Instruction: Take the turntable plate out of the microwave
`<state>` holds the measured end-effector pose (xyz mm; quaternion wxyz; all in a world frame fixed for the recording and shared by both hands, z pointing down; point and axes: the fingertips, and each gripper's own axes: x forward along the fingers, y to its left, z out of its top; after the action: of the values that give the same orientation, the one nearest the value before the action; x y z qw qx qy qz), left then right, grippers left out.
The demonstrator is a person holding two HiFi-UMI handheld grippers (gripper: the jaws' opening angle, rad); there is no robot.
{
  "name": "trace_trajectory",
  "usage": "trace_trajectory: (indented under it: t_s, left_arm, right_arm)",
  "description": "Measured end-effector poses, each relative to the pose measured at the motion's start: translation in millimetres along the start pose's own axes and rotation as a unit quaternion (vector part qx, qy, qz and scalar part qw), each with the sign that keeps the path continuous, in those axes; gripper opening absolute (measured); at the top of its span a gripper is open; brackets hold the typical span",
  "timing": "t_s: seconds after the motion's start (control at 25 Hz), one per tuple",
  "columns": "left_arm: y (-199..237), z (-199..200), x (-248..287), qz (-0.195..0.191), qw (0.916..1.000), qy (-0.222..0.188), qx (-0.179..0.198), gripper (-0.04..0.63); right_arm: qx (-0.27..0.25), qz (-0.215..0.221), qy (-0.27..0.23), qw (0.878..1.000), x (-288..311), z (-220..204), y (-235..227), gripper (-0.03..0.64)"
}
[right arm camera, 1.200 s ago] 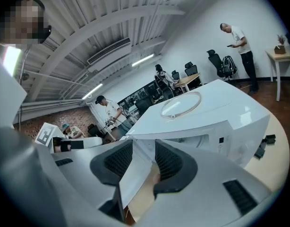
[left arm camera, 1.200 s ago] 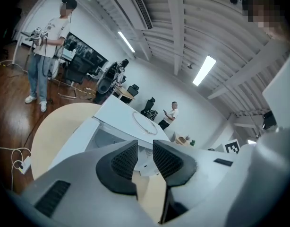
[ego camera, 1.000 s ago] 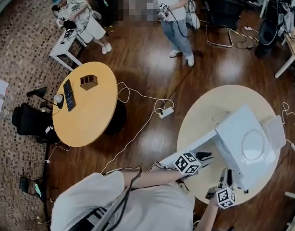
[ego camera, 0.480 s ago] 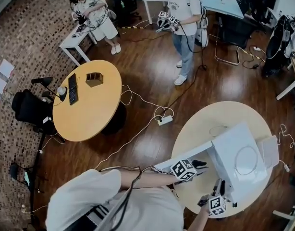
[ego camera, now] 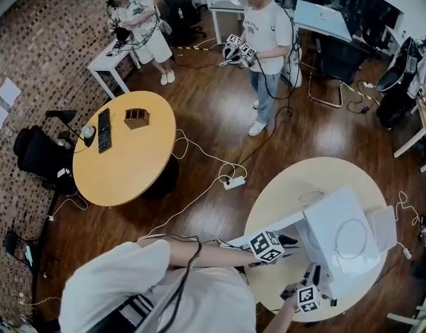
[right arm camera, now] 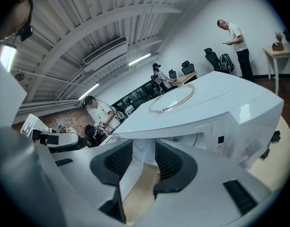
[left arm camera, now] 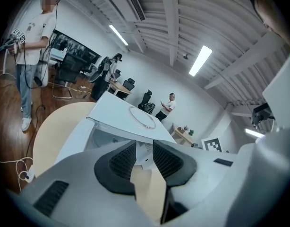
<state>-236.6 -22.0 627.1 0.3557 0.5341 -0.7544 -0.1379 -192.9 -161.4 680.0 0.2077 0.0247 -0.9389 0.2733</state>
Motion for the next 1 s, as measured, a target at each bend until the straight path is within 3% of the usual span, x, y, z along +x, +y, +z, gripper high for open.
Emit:
trace_trajectory:
  t_s: [0.48,1.0]
  left_arm:
    - [19,-12,-17,0.026,0.9995,0.005,0.016,0.103]
    - [36,-25,11,0.058,0.9977,0.012,0.033,0.103]
  right_arm:
    - [0.0,-0.002,0.003,1.0,20,-20,-10,0.155]
    - [0.054,-0.001,-0.005,0.999,67,-29,-46,0.155]
